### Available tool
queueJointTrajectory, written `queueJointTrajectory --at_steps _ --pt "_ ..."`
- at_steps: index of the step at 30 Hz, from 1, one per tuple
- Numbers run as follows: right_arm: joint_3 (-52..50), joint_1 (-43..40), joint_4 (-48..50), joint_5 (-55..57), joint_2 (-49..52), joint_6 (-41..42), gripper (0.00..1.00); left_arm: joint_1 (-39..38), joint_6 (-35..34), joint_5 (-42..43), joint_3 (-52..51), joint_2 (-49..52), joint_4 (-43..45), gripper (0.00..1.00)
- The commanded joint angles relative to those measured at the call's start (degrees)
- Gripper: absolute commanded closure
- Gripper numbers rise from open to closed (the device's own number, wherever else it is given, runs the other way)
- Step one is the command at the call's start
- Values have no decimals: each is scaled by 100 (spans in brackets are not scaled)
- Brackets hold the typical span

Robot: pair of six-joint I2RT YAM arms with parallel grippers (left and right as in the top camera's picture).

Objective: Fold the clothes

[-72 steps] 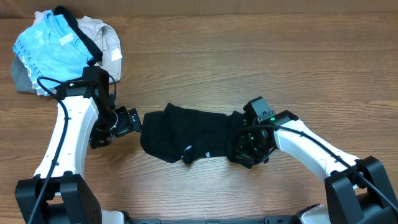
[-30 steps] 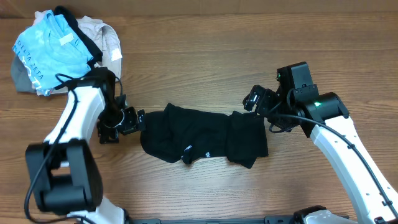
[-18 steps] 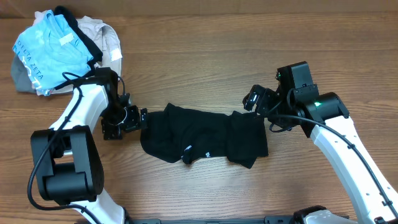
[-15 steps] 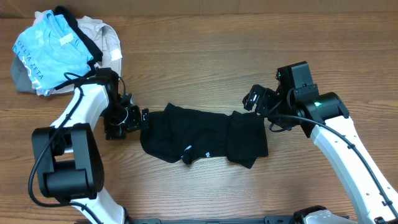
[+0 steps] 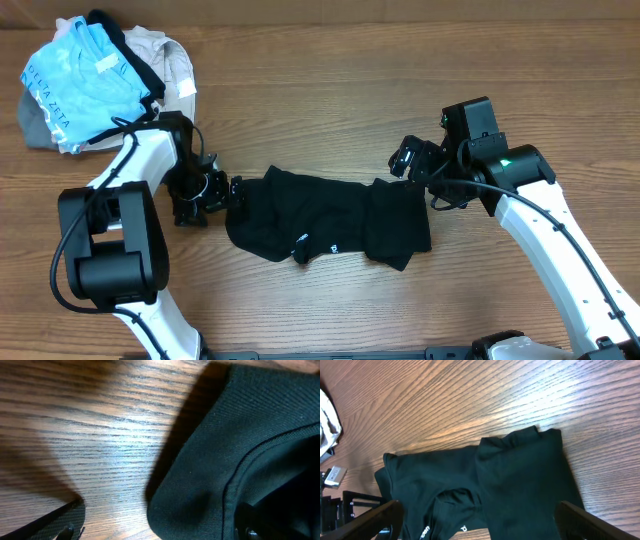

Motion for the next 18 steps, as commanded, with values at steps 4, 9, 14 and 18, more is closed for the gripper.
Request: queueJointTrajectory --at_steps 4,9,14,18 --pt "61 -13 55 42 0 -46 0 -50 706 1239 -249 713 428 2" --pt "61 -13 52 59 0 -46 0 -50 791 1250 -249 713 422 1" --pt "61 -13 55 59 0 -46 0 -50 966 1523 -249 713 426 1" --pt "61 -13 52 59 0 -46 0 -50 960 1513 -249 713 422 0"
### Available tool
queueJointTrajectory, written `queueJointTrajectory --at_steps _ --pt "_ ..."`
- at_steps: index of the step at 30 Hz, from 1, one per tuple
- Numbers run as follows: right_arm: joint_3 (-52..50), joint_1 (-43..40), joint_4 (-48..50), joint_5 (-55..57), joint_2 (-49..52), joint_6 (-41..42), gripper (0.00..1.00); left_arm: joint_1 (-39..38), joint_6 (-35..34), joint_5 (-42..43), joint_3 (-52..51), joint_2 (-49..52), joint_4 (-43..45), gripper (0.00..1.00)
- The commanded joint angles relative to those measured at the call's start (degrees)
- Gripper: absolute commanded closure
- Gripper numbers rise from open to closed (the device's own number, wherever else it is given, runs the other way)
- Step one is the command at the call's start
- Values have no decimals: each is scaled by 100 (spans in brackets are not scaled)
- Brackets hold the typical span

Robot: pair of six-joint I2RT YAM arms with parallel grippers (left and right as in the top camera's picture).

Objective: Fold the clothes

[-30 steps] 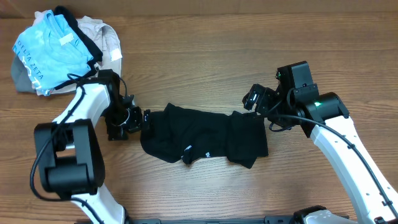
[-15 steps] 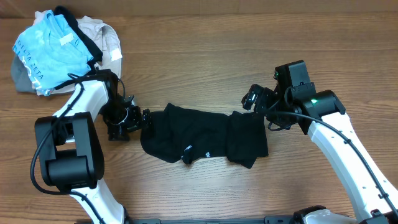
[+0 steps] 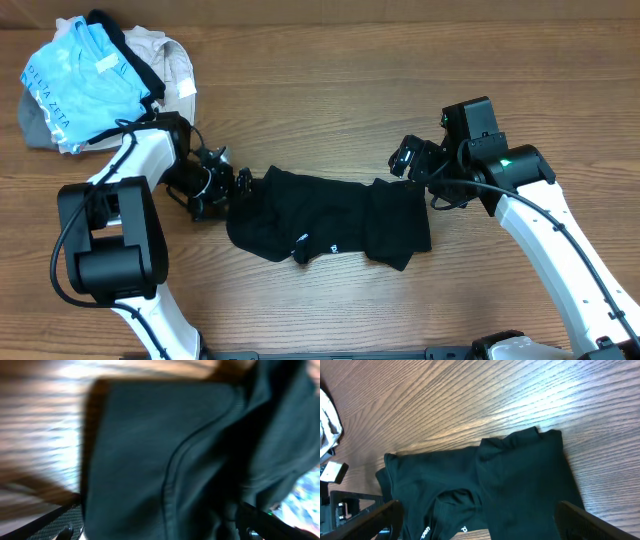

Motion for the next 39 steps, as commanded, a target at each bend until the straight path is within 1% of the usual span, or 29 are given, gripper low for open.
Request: queueJointTrajectory --at_steps 1,11,19,25,28,32,34,36,37,39 --pt "61 -11 35 57 0 -44 0 -122 413 44 -278 568 302 0" --pt "61 -11 39 57 0 -44 0 -151 367 68 -278 568 299 0" --pt "61 -11 81 57 0 -44 0 -616 356 299 -278 568 442 2" --pt "61 -11 79 59 0 -44 0 -922 -155 297 -278 568 754 1" --pt "61 -11 81 61 0 -44 0 -988 -264 297 -278 568 894 3" --pt "61 -11 81 79 0 -42 0 -1073 -339 297 -278 568 1023 10" --pt "61 -11 79 111 0 -44 0 -1132 -339 282 -278 568 1058 18" --pt "61 -11 76 144 0 -44 0 -1204 -341 282 -278 568 1106 31" --pt "61 -11 76 142 0 -42 0 -1237 -345 280 -278 568 1141 41" --pt "61 -11 76 144 0 -44 0 -1294 -428 275 -278 568 1182 57"
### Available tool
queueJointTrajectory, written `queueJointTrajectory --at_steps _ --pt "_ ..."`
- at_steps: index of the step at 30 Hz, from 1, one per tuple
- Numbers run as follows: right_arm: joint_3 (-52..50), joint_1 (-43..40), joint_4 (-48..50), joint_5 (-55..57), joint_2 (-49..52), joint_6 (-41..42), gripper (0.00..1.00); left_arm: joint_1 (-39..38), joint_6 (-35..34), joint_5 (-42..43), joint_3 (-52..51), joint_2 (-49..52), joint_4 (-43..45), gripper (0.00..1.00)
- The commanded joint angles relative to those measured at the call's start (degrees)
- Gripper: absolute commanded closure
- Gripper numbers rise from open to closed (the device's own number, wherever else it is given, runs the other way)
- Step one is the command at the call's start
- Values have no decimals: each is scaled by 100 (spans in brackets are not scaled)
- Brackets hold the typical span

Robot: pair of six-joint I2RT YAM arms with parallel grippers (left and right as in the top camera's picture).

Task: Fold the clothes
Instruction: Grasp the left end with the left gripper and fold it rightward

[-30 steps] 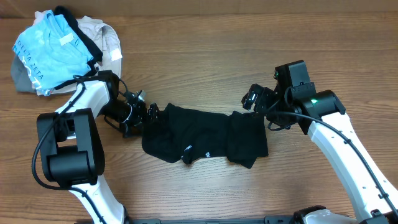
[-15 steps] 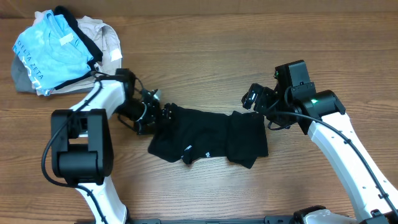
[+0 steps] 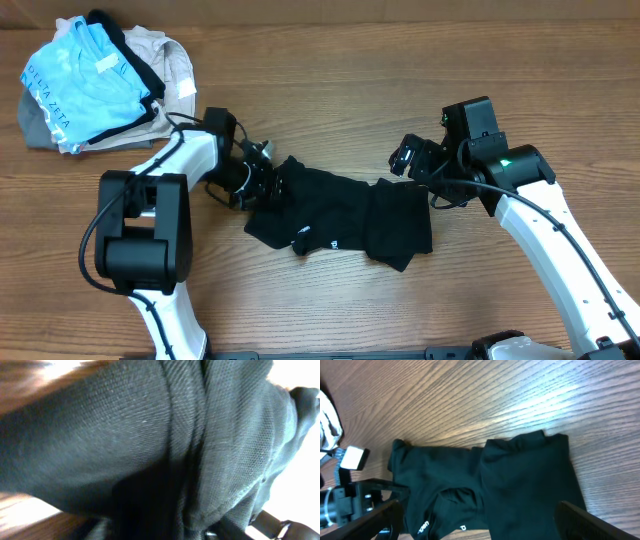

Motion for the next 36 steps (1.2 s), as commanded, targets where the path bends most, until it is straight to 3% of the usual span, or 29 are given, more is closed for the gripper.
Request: queueJointTrajectory --at_steps 1,4,5,8,17,28,36 --pt "61 -13 28 94 0 -44 0 -203 -79 -507 -190 345 118 65" --pt "61 -13 31 94 0 -46 0 -271 -223 -509 -190 345 203 94" --pt "61 -13 28 96 0 -46 0 -278 -232 -507 -190 345 225 96" --pt "61 -13 28 98 0 -46 0 -269 -341 -579 -190 345 243 96" --pt "-11 -13 -52 494 0 -44 0 245 -885 -1867 -175 337 -105 96" --pt "-101 -13 59 586 0 -39 0 1781 -1165 -3014 450 286 -1268 96" --pt "-101 -13 59 586 0 -42 0 2044 -1165 -3477 1189 -348 -2074 96"
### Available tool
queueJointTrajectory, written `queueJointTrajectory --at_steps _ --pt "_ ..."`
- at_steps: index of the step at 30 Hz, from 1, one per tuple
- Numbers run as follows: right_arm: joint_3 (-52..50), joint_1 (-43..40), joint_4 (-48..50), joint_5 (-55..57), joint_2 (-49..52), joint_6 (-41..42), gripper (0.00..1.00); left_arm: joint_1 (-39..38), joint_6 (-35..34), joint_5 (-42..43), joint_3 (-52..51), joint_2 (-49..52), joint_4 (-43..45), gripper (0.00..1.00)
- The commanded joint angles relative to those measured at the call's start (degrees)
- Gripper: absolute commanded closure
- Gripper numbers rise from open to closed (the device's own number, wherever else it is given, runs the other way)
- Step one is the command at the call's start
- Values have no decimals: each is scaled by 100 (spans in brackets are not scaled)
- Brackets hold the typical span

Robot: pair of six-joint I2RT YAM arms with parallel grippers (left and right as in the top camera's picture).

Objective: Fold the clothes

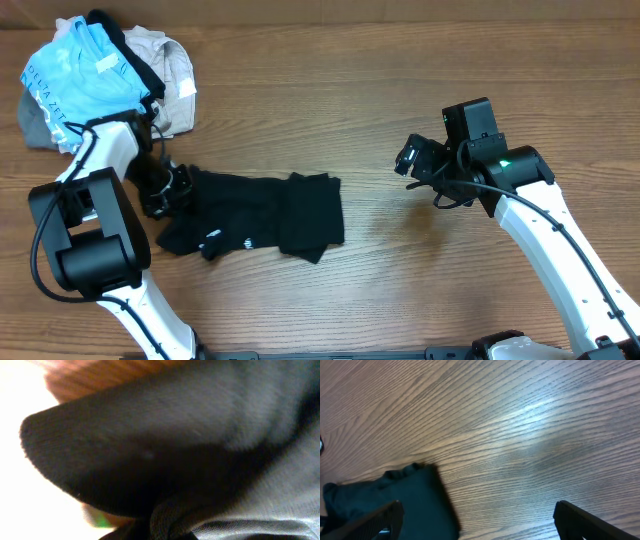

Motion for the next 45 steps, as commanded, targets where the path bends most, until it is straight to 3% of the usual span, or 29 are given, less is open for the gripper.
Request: queueJointTrajectory --at_steps 1,10,24,34,42,45 --pt "-44 -11 26 87 0 -37 0 -74 -94 -680 352 -597 -219 96" --pt "-44 -11 20 81 0 -35 0 -1003 -234 -662 422 -1799 -603 96" --pt "-44 -11 2 -22 0 -39 0 -3161 -1169 -949 369 -1823 -671 96" --pt "-44 -11 4 -22 0 -37 0 -3792 -1259 -879 367 -1823 -352 91" --pt "-44 -11 2 -24 0 -37 0 -4037 -1257 -811 361 -1674 -238 77" --pt "-44 -11 4 -22 0 -37 0 -4072 -1255 -739 361 -1495 -238 77"
